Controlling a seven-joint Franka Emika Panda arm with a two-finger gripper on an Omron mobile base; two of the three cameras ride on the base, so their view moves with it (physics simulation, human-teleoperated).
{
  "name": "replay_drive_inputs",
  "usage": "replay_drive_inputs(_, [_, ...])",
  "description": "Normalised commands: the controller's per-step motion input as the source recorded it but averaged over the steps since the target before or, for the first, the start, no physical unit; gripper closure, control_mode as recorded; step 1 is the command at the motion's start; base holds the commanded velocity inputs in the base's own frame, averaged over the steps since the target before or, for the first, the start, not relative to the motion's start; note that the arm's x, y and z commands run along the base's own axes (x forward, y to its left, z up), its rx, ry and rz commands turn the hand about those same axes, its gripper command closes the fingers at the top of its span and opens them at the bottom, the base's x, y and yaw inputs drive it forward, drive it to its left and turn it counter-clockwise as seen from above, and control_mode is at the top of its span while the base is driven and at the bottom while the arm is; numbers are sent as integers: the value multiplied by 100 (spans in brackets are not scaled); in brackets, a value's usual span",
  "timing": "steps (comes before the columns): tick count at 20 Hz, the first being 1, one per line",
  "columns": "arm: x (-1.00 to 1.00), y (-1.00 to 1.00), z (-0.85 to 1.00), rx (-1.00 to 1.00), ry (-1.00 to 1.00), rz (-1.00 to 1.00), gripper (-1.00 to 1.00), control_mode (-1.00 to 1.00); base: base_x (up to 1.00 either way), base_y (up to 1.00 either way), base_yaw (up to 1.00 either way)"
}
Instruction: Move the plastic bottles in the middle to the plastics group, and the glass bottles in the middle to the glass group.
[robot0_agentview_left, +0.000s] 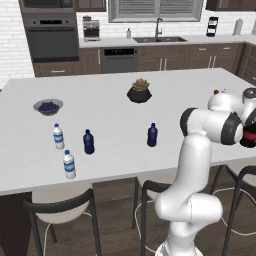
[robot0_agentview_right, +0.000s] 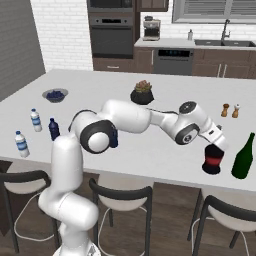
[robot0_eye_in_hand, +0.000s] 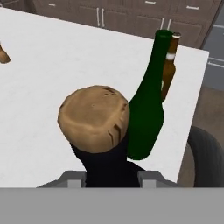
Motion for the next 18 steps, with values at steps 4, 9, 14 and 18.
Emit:
replay_drive_inputs(4, [0, -32, 0, 0, 0, -1, 100, -100, 0, 0, 0])
replay_drive_inputs(9, [0, 0, -9, 0, 0, 0, 100, -100, 0, 0, 0])
replay_drive_inputs(14, [0, -14, -22, 0, 0, 0, 100, -100, 0, 0, 0])
replay_drive_inputs(18, [6, -13, -21, 0, 0, 0, 100, -100, 0, 0, 0])
